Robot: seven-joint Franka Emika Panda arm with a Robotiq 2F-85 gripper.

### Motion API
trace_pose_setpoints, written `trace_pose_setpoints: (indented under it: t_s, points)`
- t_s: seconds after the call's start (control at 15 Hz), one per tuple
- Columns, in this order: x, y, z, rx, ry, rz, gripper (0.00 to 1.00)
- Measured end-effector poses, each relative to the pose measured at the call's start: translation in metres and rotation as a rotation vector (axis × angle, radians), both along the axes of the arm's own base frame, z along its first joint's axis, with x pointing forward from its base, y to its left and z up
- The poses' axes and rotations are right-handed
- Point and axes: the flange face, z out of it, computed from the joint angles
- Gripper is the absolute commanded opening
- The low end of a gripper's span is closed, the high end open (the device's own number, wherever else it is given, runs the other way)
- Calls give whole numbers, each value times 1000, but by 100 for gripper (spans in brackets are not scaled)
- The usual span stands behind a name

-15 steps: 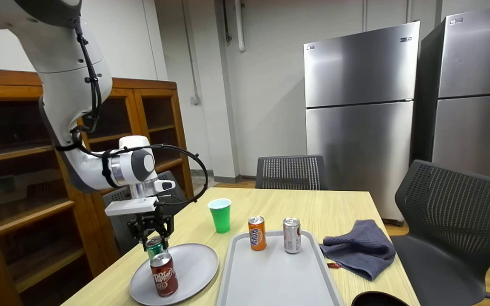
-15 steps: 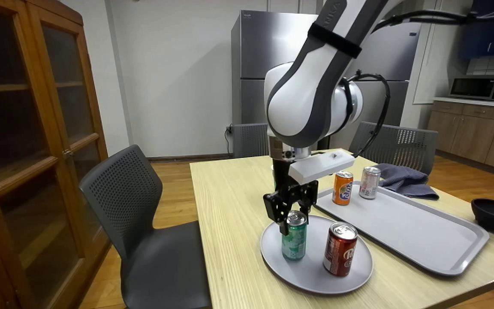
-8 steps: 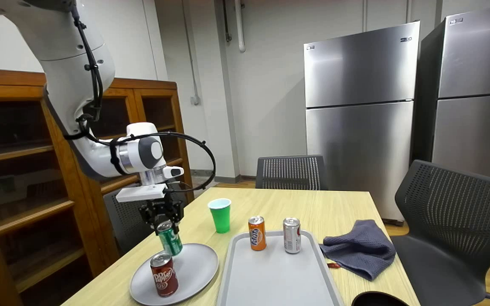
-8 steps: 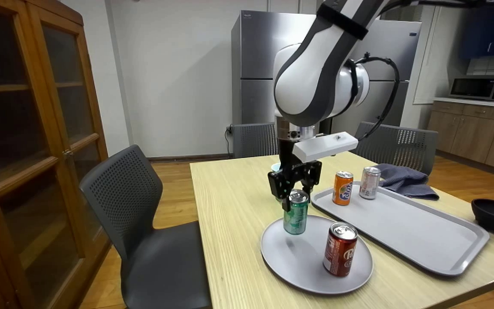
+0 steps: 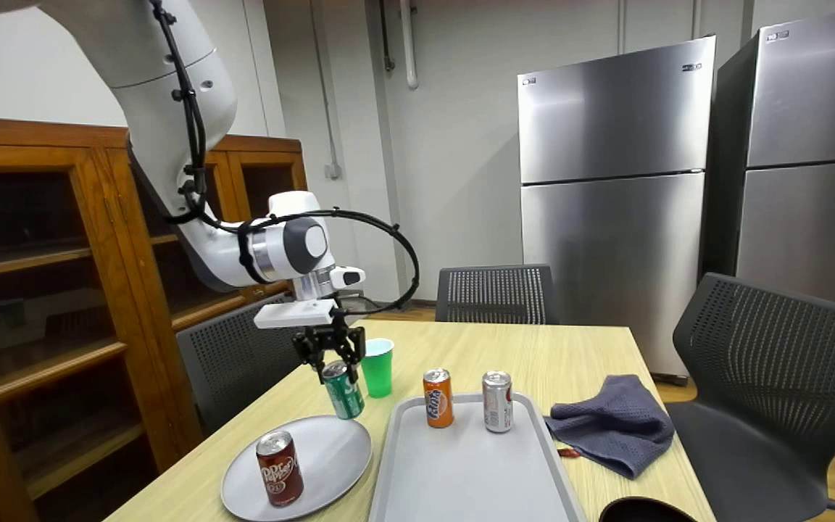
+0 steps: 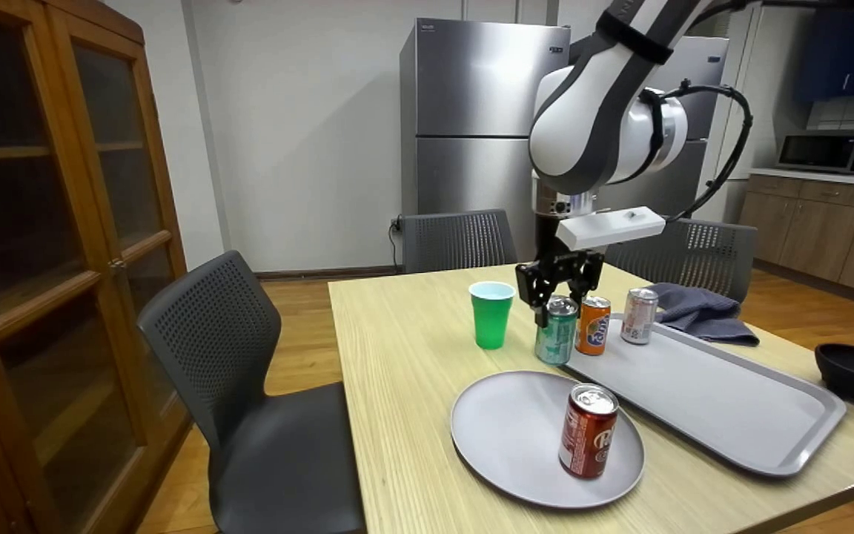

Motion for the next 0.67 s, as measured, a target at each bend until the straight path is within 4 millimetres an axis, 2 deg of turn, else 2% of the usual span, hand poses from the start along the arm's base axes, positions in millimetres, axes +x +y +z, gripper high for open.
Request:
trace_pose_setpoints:
  t_s: [0.33, 0.67]
  points:
    - [2, -74, 1, -16, -3, -95, 38]
    - [-4, -133, 2, -30, -2, -193, 38]
